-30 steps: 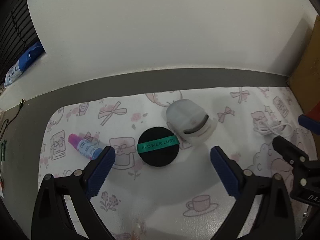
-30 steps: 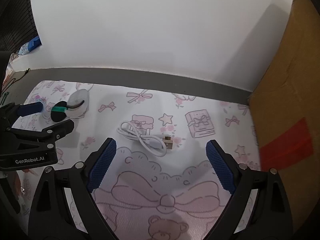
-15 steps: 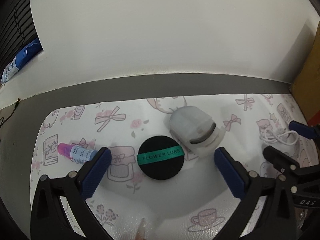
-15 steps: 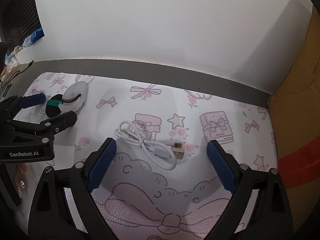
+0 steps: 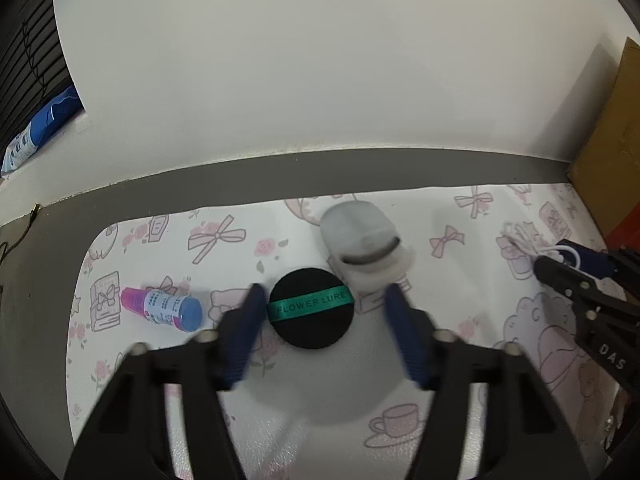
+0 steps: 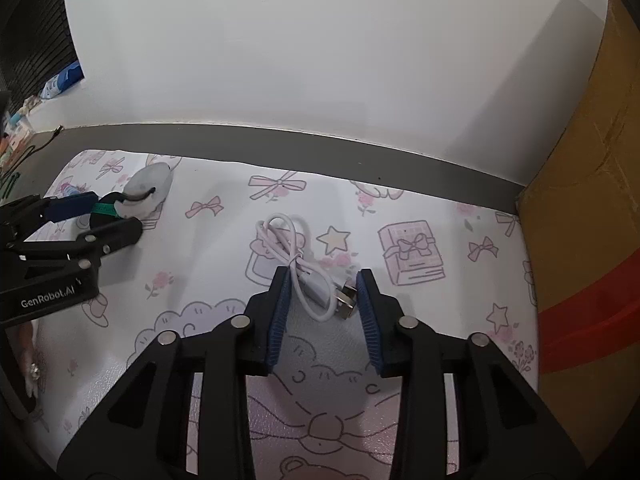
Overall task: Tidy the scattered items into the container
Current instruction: 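Grasp the white USB cable with the right gripper while the left grasps the black cushion compact, then lift the cable and black compact and carry them over the box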
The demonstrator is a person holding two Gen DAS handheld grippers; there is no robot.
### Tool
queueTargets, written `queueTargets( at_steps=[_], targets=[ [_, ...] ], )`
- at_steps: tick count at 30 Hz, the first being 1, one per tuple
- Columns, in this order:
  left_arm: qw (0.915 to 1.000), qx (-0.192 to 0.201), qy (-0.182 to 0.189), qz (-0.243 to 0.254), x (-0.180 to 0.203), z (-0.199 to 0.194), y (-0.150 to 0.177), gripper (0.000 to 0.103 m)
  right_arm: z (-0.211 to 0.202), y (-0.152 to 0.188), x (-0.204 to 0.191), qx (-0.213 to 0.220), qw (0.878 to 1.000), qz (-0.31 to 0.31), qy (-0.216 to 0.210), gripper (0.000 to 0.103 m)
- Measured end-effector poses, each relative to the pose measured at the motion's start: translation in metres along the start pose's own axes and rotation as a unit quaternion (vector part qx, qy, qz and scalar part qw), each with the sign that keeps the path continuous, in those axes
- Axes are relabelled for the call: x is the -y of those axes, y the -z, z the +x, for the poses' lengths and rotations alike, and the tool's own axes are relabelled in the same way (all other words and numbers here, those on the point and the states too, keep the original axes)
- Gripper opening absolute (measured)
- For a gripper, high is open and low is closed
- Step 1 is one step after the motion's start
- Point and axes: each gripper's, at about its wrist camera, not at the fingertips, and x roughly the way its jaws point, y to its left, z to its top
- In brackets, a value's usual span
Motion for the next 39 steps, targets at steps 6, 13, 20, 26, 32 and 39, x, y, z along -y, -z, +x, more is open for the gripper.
queueTargets(
  at_steps=[6, 13, 20, 26, 32, 39],
  targets=[
    [1.0, -0.006, 0.003, 0.003, -0.007, -0.002, 0.0, 0.035, 0.003, -0.005, -0.004, -0.003, 1.0, 0.006, 0.007, 0.024],
    [0.9999, -0.012, 0.009, -0.007, -0.008, -0.009, 0.006, 0.033, 0.002, -0.008, -0.012, -0.006, 1.0, 0.014, 0.003, 0.013],
    [1.0, 0.0, -0.001, -0.009, -0.002, -0.018, 0.006, 0.033, -0.002, -0.007, -0.018, -0.004, 1.0, 0.019, 0.002, 0.012],
    [0.9999, 0.01, -0.002, -0.009, -0.001, -0.028, 0.003, 0.033, -0.014, -0.009, -0.032, 0.006, 1.0, 0.013, -0.003, 0.012],
    [0.9998, 0.02, -0.005, -0.009, -0.005, -0.039, -0.006, 0.033, -0.033, -0.01, -0.031, 0.016, 1.0, 0.015, -0.004, 0.012],
    [0.9994, 0.032, -0.008, -0.007, 0.007, -0.071, -0.005, 0.033, -0.066, -0.01, -0.034, 0.033, 0.999, 0.021, -0.005, 0.012]
  ],
)
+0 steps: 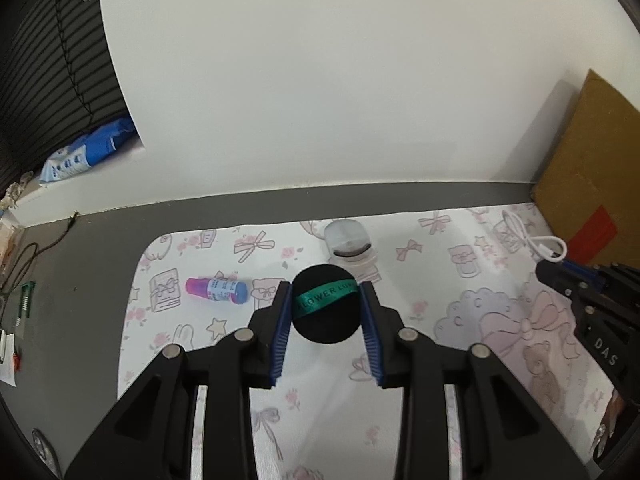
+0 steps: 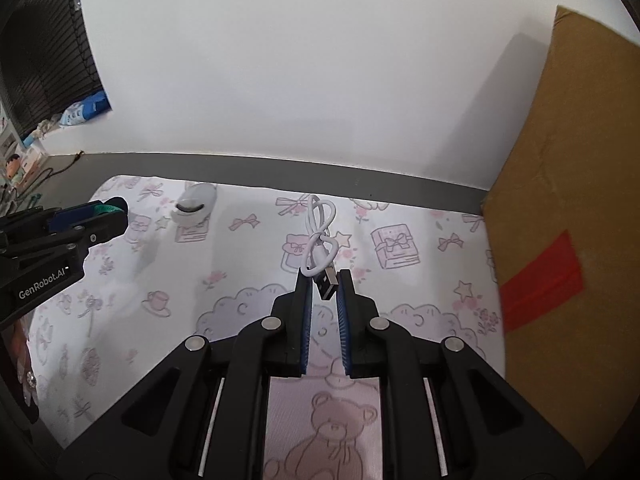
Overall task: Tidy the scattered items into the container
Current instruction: 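Lift the cable and black compact and carry them over the box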
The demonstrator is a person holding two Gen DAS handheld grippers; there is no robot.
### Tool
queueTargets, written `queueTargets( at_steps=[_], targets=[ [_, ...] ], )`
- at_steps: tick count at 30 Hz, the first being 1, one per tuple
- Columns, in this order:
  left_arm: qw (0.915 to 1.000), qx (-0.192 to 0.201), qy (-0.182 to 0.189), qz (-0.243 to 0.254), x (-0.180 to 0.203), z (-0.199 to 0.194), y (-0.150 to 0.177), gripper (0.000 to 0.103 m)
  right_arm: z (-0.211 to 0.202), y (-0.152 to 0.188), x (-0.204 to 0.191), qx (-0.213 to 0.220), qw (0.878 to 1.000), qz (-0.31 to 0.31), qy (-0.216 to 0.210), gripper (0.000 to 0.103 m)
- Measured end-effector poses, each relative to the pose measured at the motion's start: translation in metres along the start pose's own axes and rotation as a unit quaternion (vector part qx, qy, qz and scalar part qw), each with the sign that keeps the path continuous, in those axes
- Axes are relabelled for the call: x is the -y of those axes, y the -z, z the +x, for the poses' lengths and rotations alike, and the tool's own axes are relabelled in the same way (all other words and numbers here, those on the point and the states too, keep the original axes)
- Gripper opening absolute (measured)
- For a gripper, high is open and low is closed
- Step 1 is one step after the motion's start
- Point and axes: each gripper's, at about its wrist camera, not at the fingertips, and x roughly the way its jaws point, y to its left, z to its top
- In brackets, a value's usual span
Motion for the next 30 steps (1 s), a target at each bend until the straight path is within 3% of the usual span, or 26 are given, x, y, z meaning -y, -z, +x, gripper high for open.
queueTargets(
  at_steps=[7, 13, 22, 30],
  targets=[
    [0.9999, 0.008, -0.003, -0.01, 0.006, -0.046, 0.002, 0.033, -0.067, 0.003, 0.013, 0.023, 1.0, -0.006, -0.003, 0.012],
    [0.9996, 0.025, 0.004, -0.014, 0.009, -0.096, 0.002, 0.033, -0.115, 0.005, -0.001, 0.047, 0.999, -0.019, -0.003, 0.012],
    [0.9973, 0.068, 0.02, -0.019, 0.012, -0.175, -0.003, 0.033, -0.19, 0.003, -0.019, 0.085, 0.996, -0.036, 0.003, 0.012],
    [0.9941, 0.104, 0.029, -0.009, 0.017, -0.223, -0.005, 0.033, -0.245, 0.0, -0.031, 0.122, 0.992, -0.042, 0.013, 0.012]
  ],
)
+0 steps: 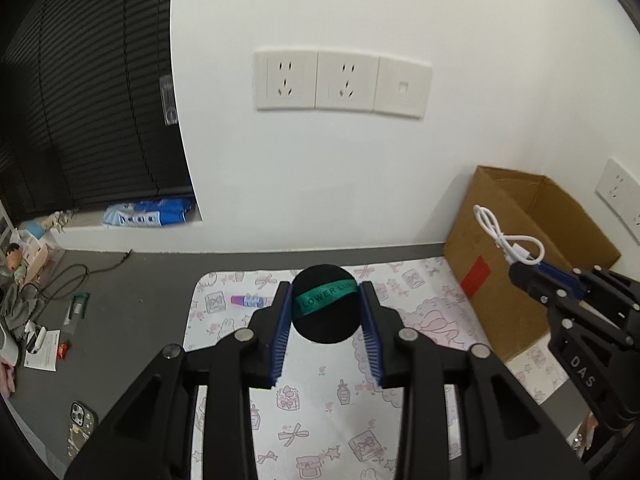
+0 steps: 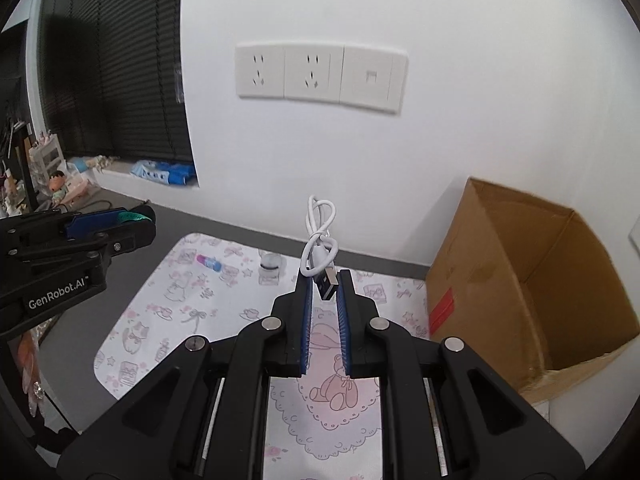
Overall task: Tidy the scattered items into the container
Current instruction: 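Lift the cable and black compact and carry them over the box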
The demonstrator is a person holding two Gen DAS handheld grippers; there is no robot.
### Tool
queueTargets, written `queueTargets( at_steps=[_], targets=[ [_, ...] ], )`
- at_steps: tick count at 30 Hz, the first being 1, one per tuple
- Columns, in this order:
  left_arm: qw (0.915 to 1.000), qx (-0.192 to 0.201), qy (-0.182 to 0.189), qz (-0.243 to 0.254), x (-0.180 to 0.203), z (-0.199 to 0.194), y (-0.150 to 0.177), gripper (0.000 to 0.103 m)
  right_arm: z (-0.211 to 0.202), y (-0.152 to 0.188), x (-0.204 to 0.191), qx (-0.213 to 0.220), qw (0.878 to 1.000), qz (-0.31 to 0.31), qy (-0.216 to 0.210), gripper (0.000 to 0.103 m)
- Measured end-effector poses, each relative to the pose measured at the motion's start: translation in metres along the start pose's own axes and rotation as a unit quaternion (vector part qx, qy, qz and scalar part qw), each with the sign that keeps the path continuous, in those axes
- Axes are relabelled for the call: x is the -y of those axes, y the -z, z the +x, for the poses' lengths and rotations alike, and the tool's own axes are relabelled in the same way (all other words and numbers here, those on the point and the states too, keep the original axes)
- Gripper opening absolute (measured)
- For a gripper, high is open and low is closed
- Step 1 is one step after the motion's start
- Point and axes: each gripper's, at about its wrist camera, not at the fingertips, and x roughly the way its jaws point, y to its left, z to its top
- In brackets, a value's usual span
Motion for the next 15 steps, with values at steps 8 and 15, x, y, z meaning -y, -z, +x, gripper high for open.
queueTargets(
  at_steps=[8, 15],
  targets=[
    [0.9999, 0.011, 0.009, 0.007, -0.002, -0.018, -0.001, 0.033, -0.023, -0.001, -0.008, 0.013, 1.0, -0.001, 0.011, 0.012],
    [0.9996, 0.017, 0.016, 0.013, -0.003, -0.026, -0.002, 0.033, -0.029, 0.0, -0.012, 0.016, 1.0, 0.002, 0.016, 0.012]
  ],
)
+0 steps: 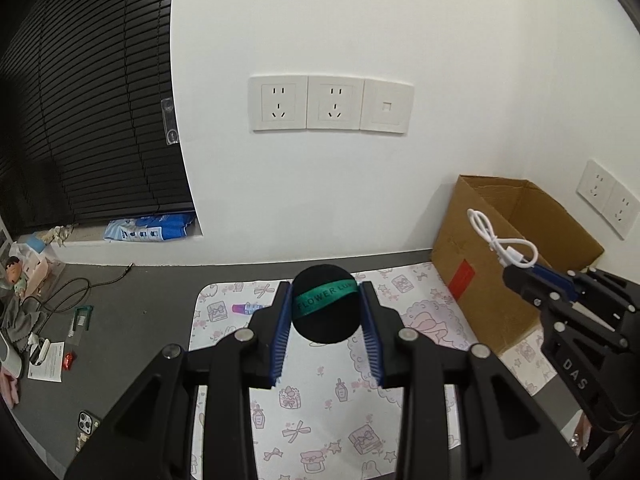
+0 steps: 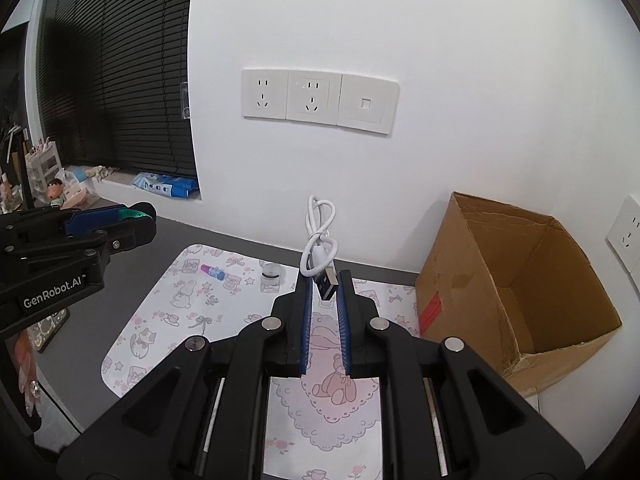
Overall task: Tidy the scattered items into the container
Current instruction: 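Lift the cable and black compact and carry them over the box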
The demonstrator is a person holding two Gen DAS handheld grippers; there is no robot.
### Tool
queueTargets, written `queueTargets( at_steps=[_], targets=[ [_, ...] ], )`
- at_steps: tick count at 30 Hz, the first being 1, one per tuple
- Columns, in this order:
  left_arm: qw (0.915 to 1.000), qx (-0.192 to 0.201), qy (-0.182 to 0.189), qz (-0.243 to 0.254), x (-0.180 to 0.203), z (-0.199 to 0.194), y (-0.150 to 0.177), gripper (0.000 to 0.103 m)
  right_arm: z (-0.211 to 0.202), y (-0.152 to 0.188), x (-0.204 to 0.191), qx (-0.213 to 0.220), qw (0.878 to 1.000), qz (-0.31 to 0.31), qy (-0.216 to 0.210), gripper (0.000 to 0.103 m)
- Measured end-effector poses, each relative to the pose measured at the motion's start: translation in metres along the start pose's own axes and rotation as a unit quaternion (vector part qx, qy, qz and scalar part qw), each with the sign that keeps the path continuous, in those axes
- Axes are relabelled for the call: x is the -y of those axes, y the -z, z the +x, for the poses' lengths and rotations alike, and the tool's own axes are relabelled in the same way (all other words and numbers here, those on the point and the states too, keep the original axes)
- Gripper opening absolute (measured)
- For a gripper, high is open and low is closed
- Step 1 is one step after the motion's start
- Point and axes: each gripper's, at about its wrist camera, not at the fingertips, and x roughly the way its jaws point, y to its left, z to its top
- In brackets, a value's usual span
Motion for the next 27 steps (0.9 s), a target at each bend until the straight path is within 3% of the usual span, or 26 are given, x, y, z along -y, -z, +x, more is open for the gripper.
queueTargets(
  at_steps=[11, 27],
  targets=[
    [1.0, 0.001, -0.009, -0.001, 0.019, 0.001, -0.002, 0.033, -0.005, 0.003, 0.013, 0.003, 1.0, -0.001, -0.003, 0.012],
    [0.9996, 0.0, -0.02, -0.018, 0.096, 0.02, -0.015, 0.033, -0.003, 0.006, 0.099, 0.005, 1.0, -0.007, -0.013, 0.012]
  ],
)
